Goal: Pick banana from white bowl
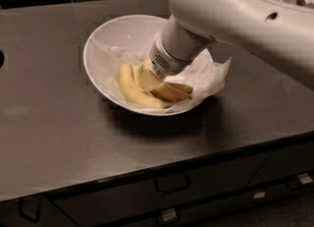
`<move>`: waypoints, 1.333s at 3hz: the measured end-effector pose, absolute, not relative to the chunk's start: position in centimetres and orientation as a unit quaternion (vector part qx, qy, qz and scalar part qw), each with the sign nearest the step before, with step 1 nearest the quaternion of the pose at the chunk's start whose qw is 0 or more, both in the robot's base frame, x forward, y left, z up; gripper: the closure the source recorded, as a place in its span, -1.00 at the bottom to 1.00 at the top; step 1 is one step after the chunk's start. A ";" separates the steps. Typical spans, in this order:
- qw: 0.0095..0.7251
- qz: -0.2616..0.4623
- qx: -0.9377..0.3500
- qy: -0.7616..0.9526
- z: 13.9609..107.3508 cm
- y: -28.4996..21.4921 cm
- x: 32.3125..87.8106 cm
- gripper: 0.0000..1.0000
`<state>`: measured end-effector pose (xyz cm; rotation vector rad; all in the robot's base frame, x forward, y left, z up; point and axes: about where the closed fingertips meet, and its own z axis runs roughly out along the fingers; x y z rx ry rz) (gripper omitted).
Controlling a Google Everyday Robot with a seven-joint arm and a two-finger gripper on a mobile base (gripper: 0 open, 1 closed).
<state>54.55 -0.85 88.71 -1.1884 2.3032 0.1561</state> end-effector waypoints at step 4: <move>0.243 0.054 -0.437 0.864 87.1 -1.2 55.5 0.79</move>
Offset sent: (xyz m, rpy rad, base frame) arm 0.0142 -0.0042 -0.0220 -0.0475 0.0450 -0.0373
